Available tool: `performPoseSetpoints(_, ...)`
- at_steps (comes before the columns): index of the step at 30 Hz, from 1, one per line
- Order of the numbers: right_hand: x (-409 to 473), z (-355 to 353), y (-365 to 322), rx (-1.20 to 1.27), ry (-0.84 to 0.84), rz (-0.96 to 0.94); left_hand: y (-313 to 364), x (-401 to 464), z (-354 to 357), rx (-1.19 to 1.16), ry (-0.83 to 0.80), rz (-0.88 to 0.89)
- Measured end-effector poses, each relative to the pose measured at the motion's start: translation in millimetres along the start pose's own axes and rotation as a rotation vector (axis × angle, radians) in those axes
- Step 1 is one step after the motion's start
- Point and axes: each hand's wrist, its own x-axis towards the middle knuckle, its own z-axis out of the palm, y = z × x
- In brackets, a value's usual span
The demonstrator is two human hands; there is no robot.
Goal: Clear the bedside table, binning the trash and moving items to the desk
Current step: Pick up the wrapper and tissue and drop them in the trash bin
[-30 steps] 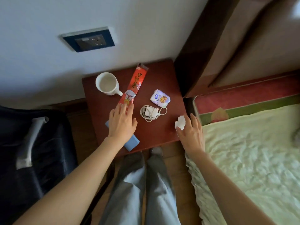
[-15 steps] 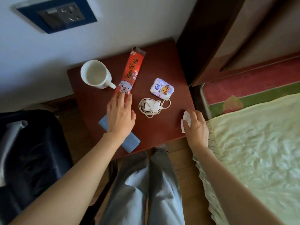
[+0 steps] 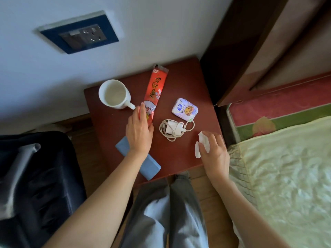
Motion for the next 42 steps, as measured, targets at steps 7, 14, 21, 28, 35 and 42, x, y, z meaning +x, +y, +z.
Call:
performPoseSetpoints(7, -8.7, -14.3, -8.8, 0.053, 0.040, 0.037, -0.7, -21.0, -14.2, -0.244, 0.176, -0.014)
performPoseSetpoints(14, -36.7, -53.2, -44.3, 0.160, 0.084, -0.004, -5.3, -55.5, -84.4, -0.436, 0.197, 0.098)
performPoseSetpoints(21, -96.9, -121.8, -91.9, 0.217, 0.190, 0.004, 24.6, -100.1, -193.4, -0.589, 0.122, 0.392)
performPoseSetpoints(28, -175.2, -207.7, -106.2, 0.279, 0.318, 0.080, 81.2, -148.9, -282.4, -0.680, 0.091, 0.657)
performPoseSetpoints(35, -276.4, -276.9, -87.4, 0.290, 0.554, 0.133, 151.3, -221.0, -330.7, -0.755, -0.097, 0.811)
performPoseSetpoints(42, -426.2, -310.8, -41.2, 0.267, 0.833, 0.314, 209.3, -355.0, -332.4, -0.817, -0.362, 1.010)
